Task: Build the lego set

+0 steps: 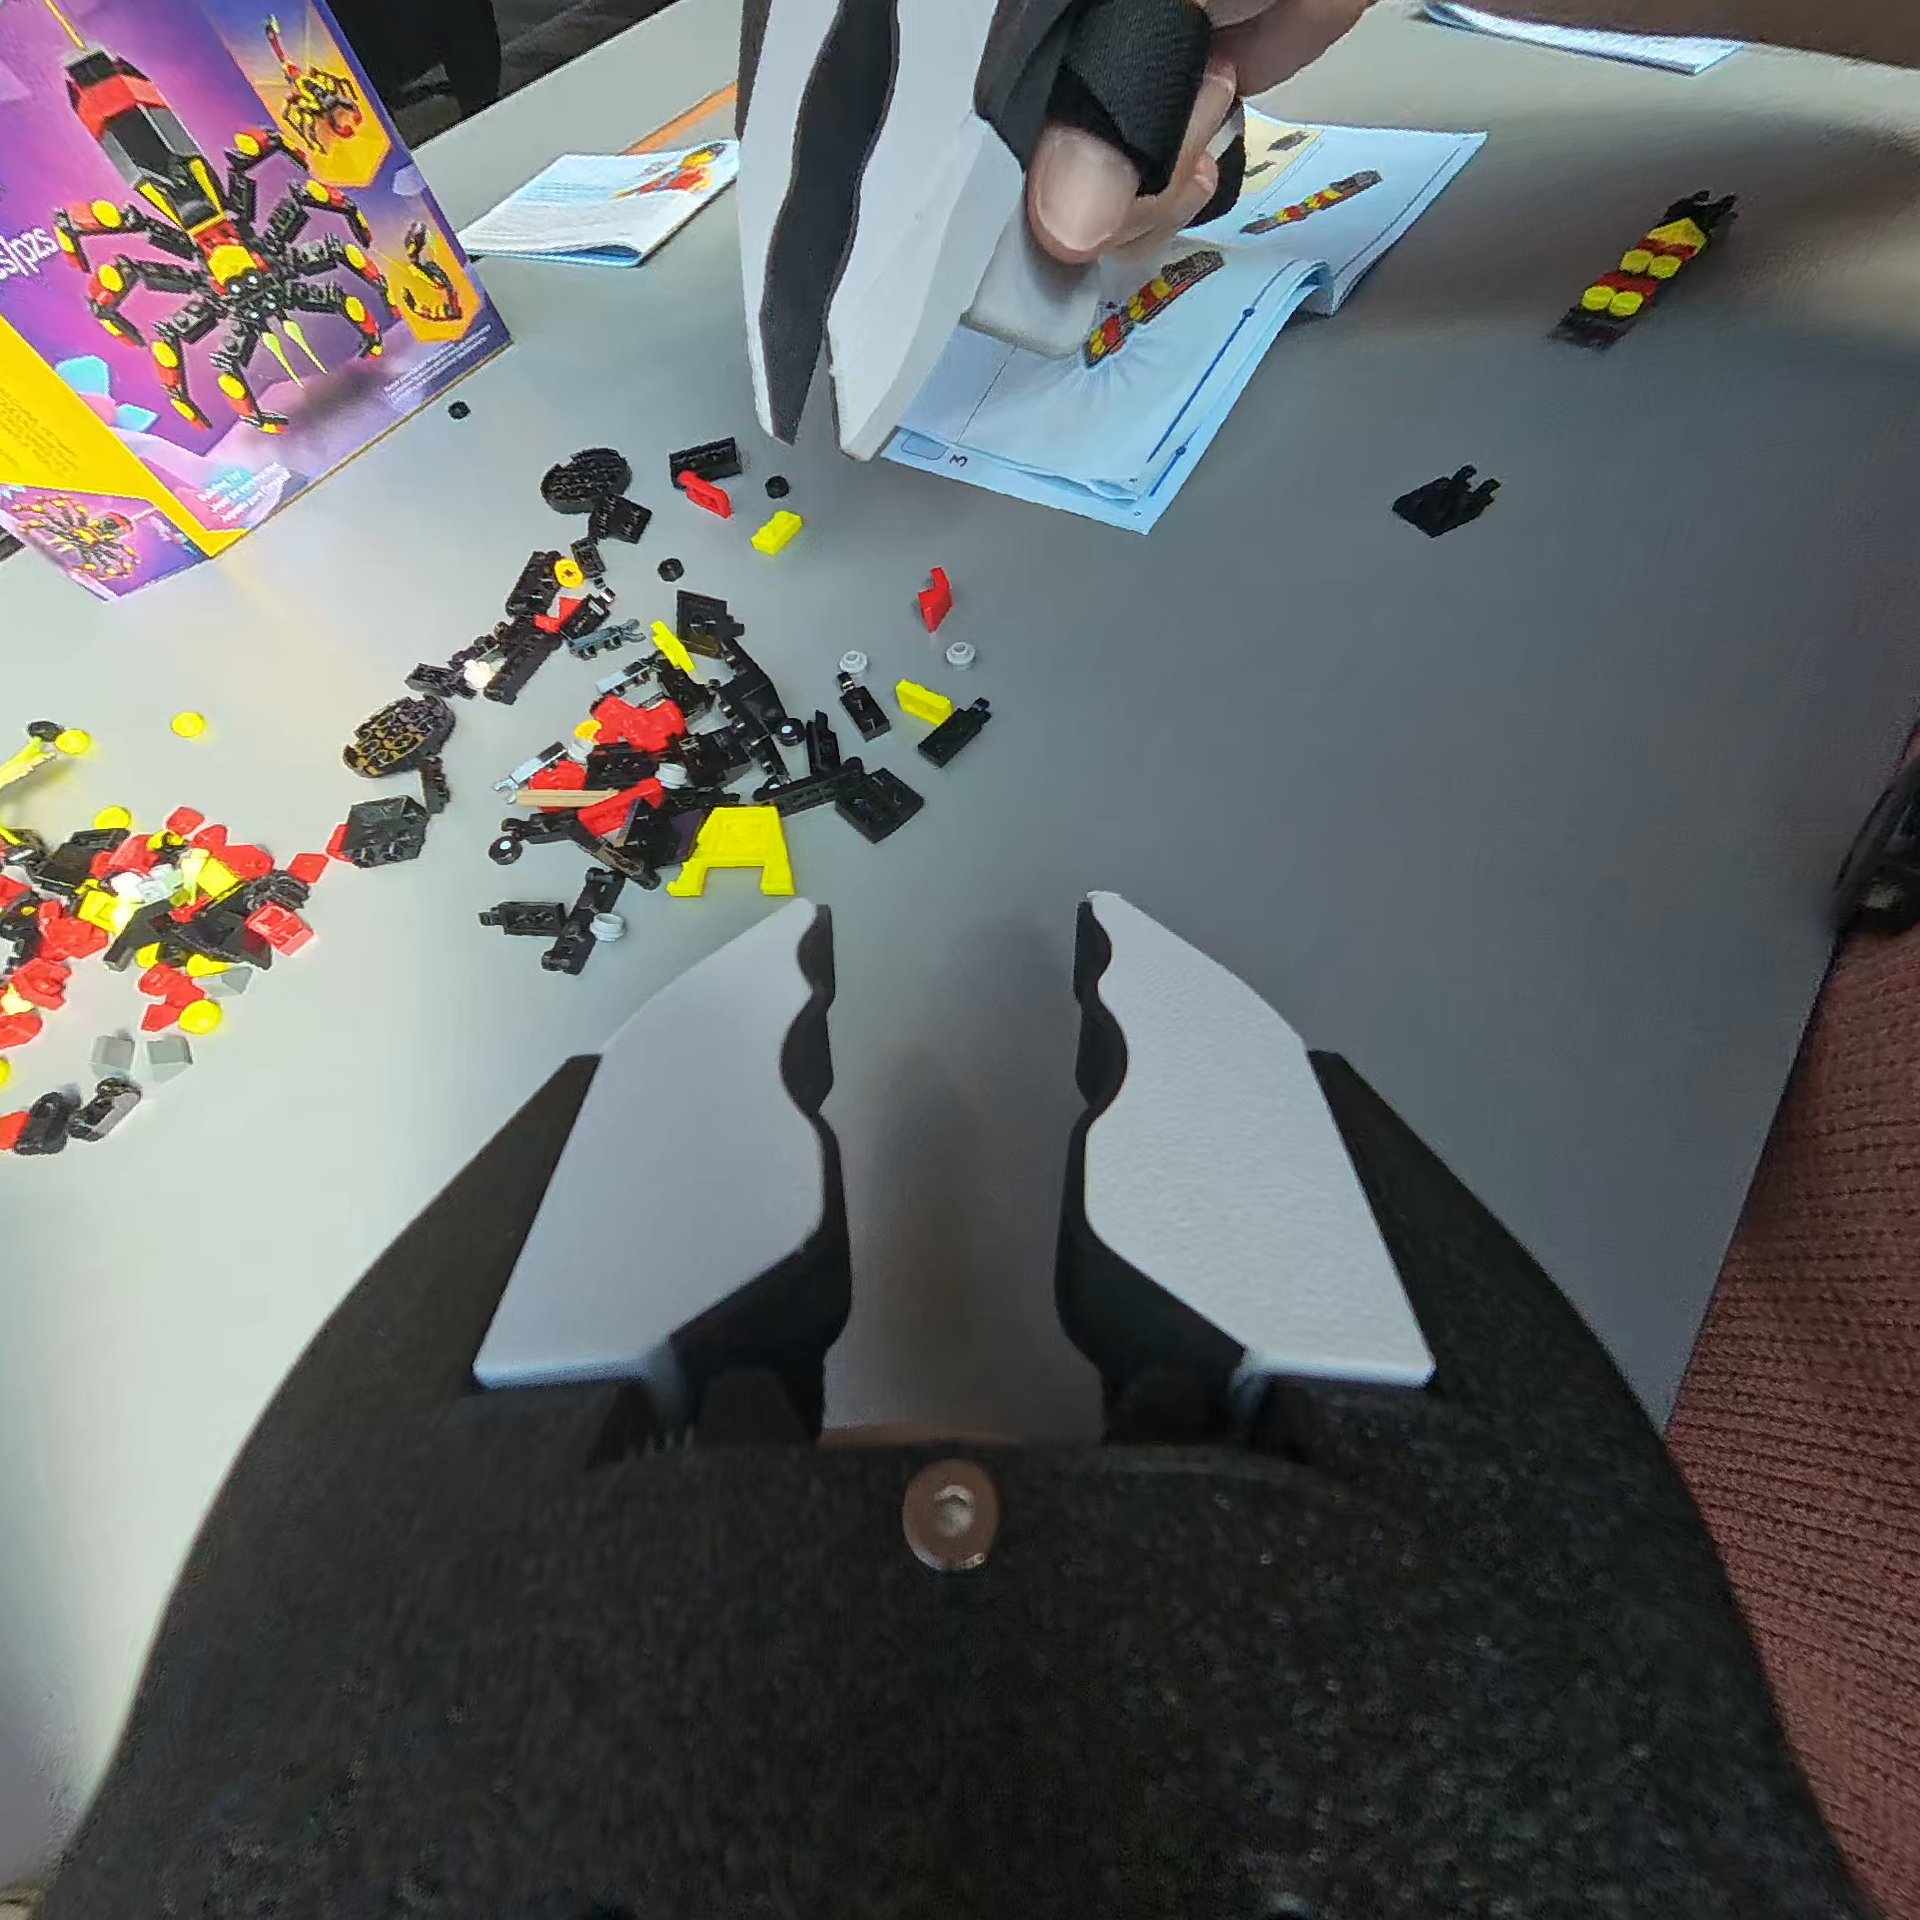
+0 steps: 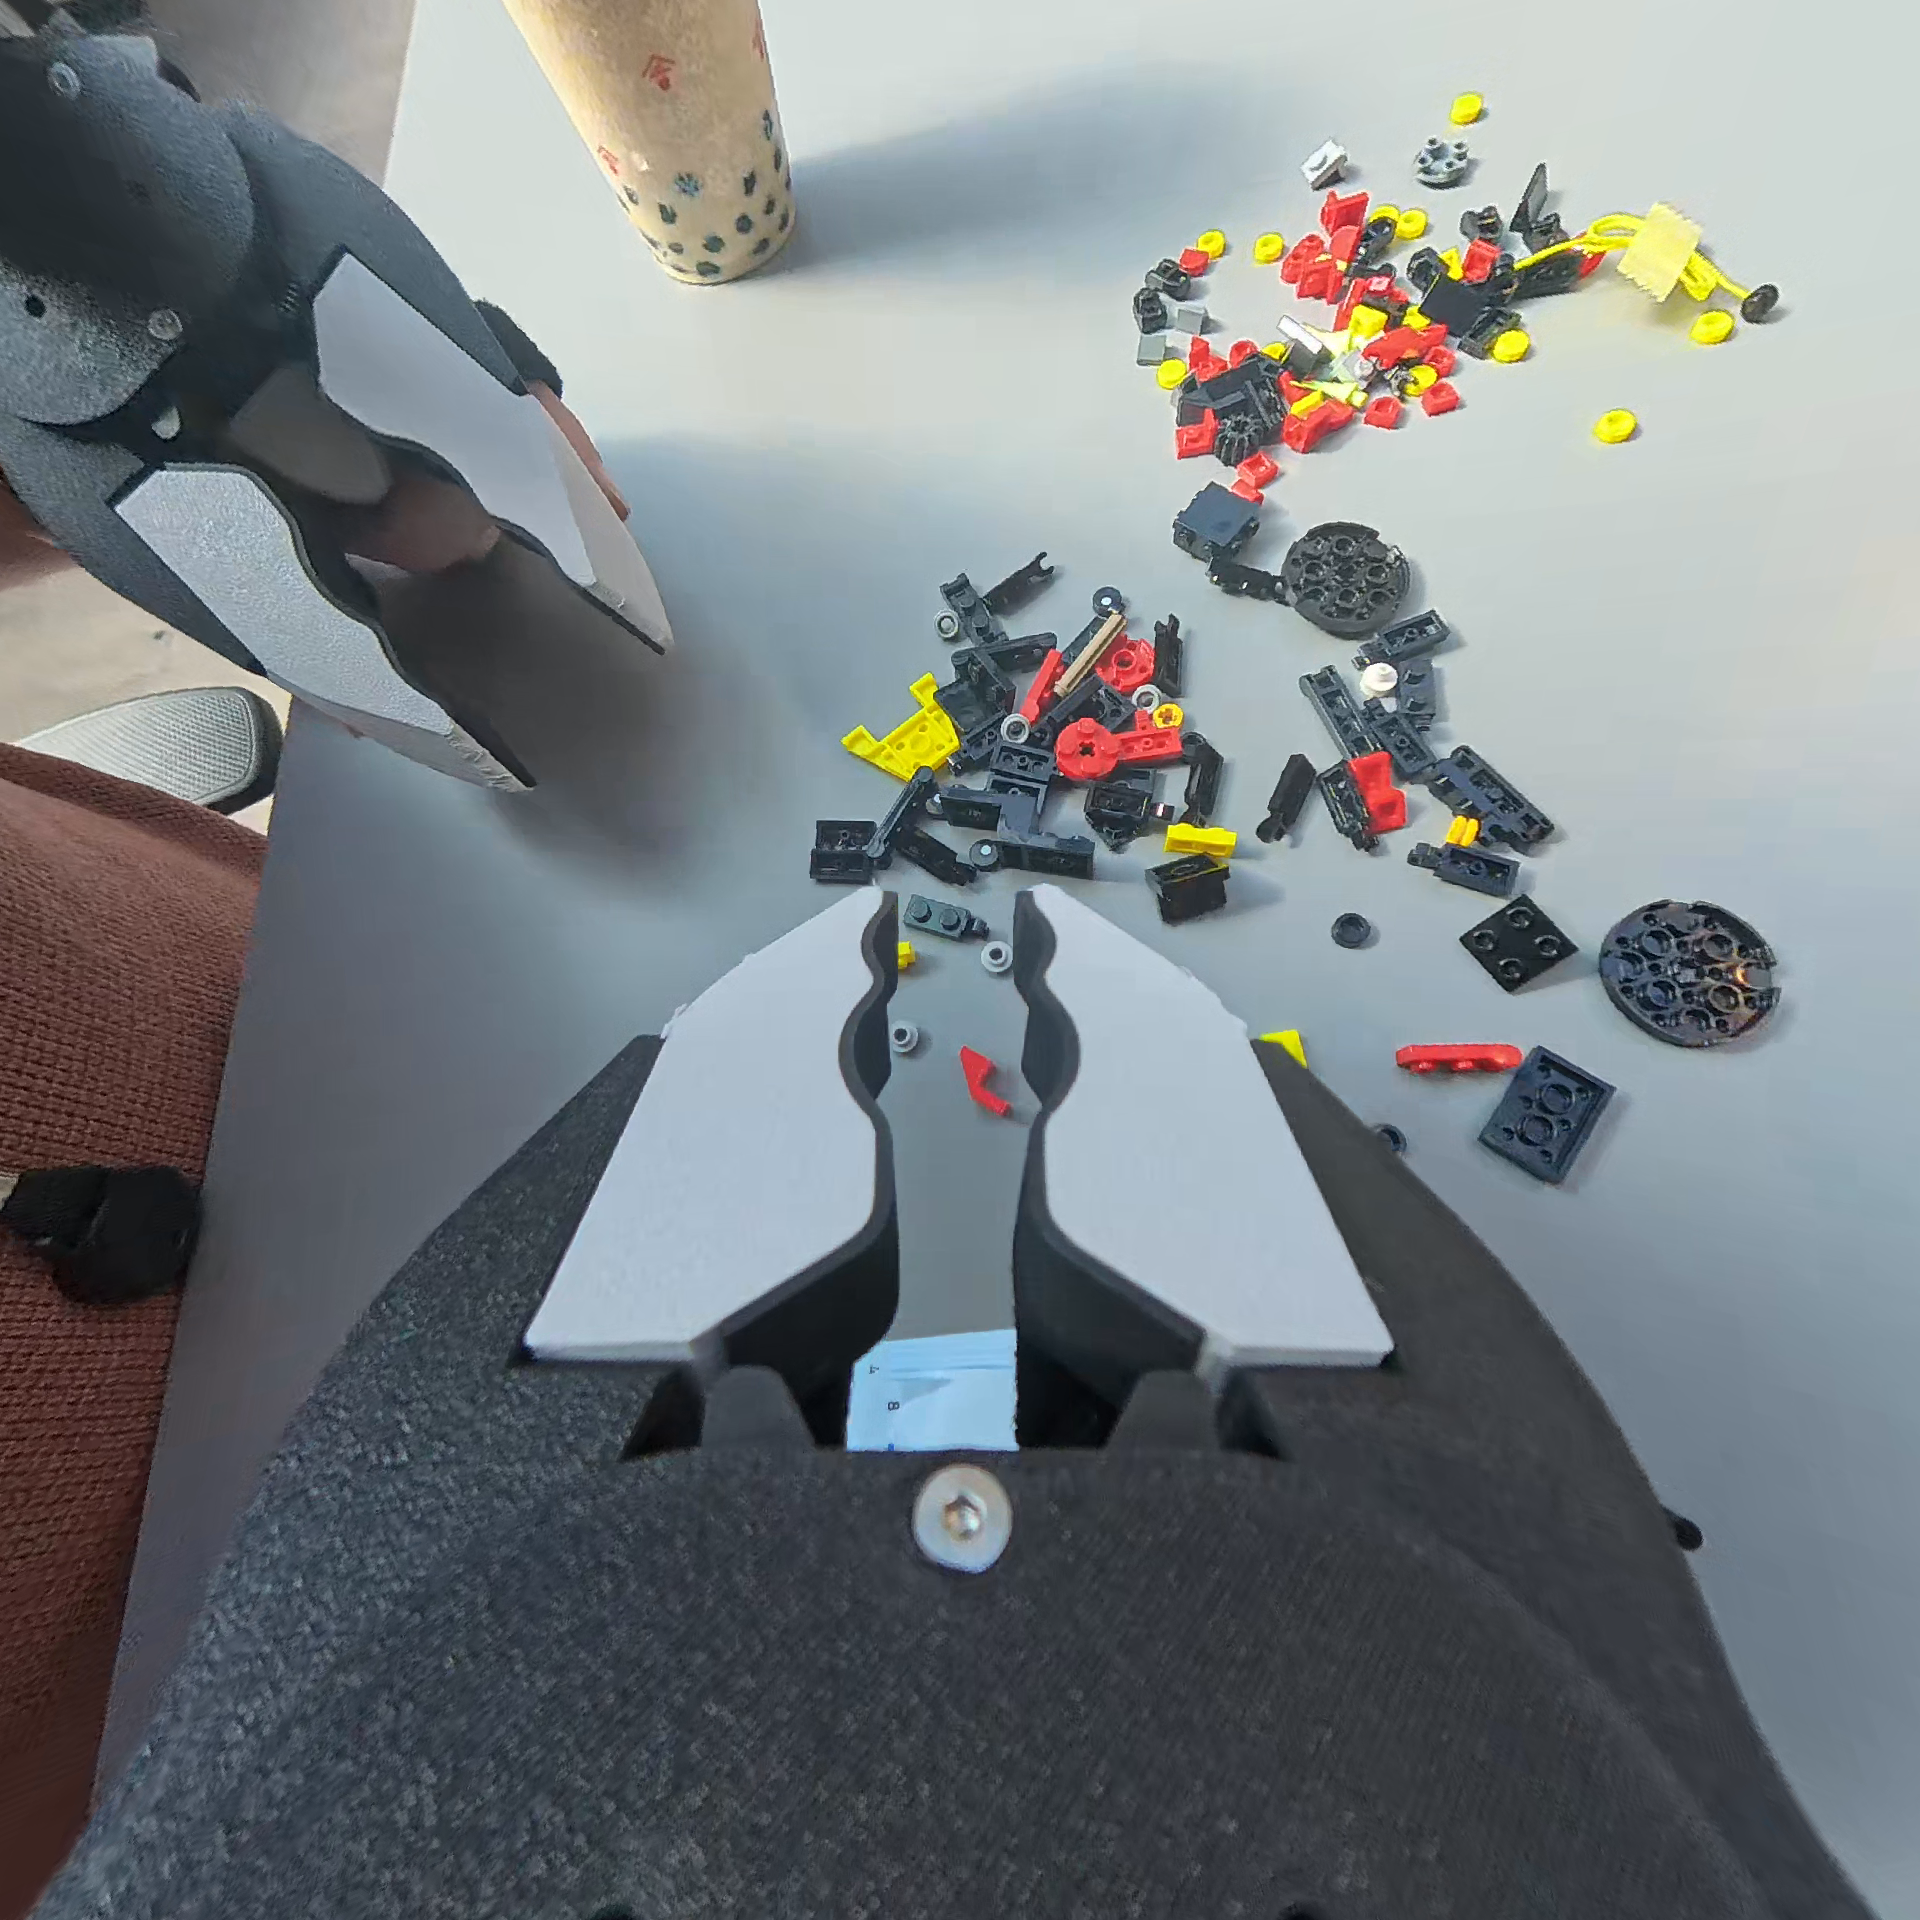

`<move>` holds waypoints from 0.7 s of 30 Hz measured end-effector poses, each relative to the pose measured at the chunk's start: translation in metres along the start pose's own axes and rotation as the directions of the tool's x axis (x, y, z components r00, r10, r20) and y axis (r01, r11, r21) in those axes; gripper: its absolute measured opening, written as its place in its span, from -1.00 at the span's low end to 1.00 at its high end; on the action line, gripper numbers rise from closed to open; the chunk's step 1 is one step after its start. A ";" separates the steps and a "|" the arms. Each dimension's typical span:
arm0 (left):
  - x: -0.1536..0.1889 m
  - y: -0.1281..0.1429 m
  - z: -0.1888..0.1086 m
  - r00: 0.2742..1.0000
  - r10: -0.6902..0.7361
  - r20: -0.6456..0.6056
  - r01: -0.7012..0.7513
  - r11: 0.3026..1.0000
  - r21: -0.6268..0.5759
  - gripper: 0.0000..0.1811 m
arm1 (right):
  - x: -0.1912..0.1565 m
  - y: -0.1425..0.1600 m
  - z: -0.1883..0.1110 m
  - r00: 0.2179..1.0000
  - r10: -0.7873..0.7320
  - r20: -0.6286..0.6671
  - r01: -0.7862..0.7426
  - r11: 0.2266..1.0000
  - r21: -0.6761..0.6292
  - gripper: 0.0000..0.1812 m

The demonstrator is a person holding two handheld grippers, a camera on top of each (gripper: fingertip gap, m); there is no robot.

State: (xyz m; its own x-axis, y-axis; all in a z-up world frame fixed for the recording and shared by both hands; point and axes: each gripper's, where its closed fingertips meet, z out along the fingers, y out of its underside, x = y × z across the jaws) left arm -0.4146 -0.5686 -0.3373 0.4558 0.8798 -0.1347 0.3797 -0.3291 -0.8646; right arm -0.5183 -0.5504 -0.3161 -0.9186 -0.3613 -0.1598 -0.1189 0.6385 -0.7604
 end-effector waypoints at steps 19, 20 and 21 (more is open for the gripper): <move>-0.031 0.012 -0.019 0.990 0.096 0.100 -0.094 0.995 -0.021 -0.54 | 0.074 -0.013 0.031 0.979 -0.127 -0.161 0.100 0.981 -0.168 -0.91; -0.032 0.013 -0.019 0.991 0.096 0.096 -0.095 0.995 -0.020 -0.54 | 0.079 -0.013 0.031 0.978 -0.125 -0.168 0.095 0.980 -0.174 -0.89; -0.032 0.013 -0.019 0.991 0.097 0.092 -0.095 0.995 -0.020 -0.54 | 0.084 -0.013 0.031 0.977 -0.119 -0.175 0.088 0.980 -0.177 -0.89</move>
State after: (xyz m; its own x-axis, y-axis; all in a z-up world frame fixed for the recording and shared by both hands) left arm -0.4091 -0.6075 -0.3347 0.4146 0.8716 -0.2616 0.3506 -0.4183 -0.8379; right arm -0.5824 -0.6100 -0.3390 -0.9495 -0.3107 0.0445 -0.2640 0.7141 -0.6484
